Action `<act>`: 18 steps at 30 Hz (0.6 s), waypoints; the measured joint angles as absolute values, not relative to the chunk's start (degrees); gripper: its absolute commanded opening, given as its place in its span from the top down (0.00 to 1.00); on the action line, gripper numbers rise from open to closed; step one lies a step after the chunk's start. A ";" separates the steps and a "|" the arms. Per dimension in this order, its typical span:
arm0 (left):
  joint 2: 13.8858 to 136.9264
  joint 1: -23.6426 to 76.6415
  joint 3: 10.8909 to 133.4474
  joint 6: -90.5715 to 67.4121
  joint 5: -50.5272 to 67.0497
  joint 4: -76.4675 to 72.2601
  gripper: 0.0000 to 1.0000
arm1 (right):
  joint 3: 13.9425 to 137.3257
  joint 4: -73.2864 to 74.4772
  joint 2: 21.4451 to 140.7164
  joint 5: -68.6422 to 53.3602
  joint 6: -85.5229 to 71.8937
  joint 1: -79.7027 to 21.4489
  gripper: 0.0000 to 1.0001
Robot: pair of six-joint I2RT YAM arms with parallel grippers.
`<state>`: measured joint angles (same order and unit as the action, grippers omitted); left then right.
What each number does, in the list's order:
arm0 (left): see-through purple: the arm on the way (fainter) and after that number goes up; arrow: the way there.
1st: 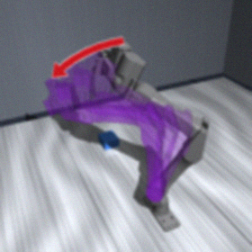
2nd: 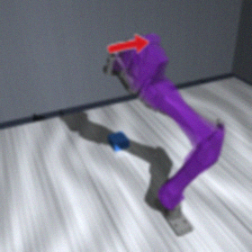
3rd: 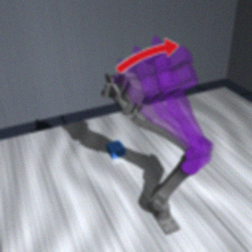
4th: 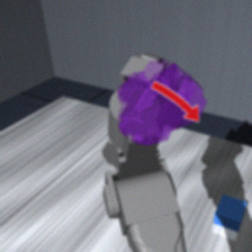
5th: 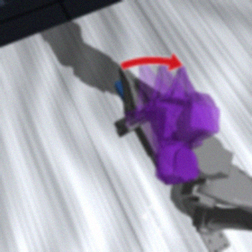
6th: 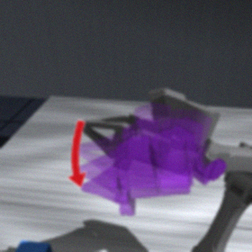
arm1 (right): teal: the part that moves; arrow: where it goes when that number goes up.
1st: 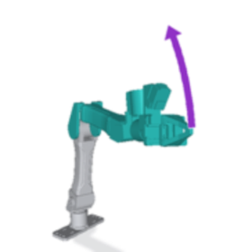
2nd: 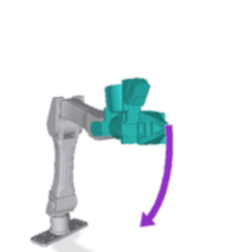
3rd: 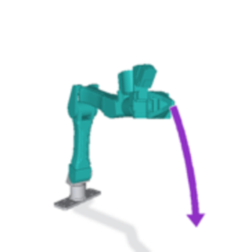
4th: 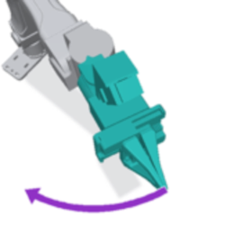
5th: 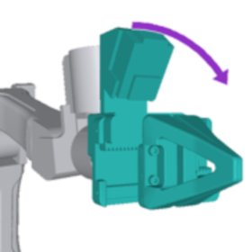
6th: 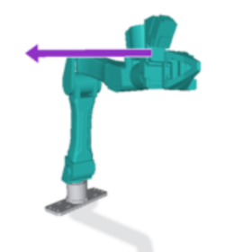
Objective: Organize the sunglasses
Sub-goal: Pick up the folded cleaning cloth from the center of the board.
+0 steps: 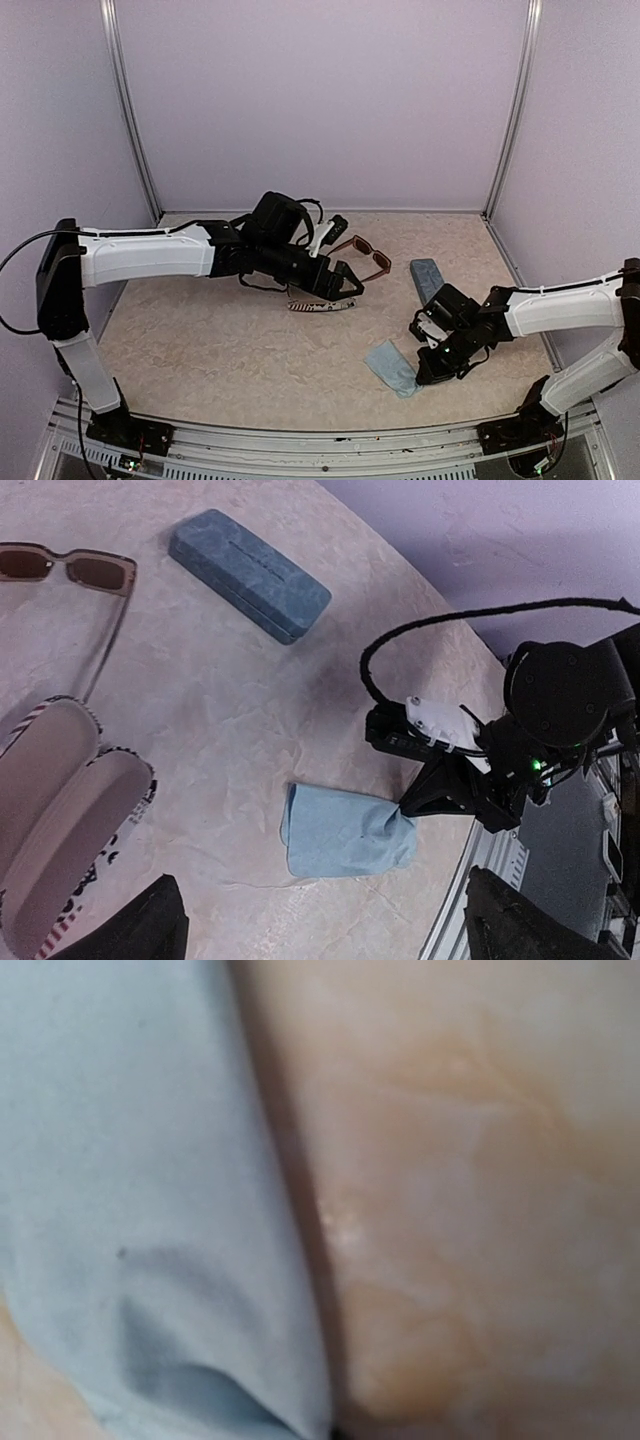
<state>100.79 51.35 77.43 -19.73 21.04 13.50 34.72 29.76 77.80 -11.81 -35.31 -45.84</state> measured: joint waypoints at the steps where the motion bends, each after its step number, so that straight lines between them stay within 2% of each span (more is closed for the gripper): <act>1: 103.02 51.99 79.53 -18.96 21.96 14.11 0.12 | 34.52 29.78 77.56 -11.79 -35.31 -45.82 1.00; 11: 121.27 55.66 97.62 -12.10 25.87 22.00 0.25 | 33.65 30.44 76.16 -11.79 -35.33 -45.82 1.00; 13: 123.66 56.14 99.79 -10.87 25.89 23.22 0.30 | 33.63 30.44 76.16 -11.79 -35.29 -45.82 1.00; 15: 125.71 56.69 101.51 -9.76 25.89 23.92 0.40 | 33.61 30.46 76.16 -11.81 -35.18 -45.82 1.00; 18: 128.35 57.39 103.66 -8.23 26.13 24.38 0.44 | 33.58 30.44 76.14 -12.08 -35.07 -45.56 1.00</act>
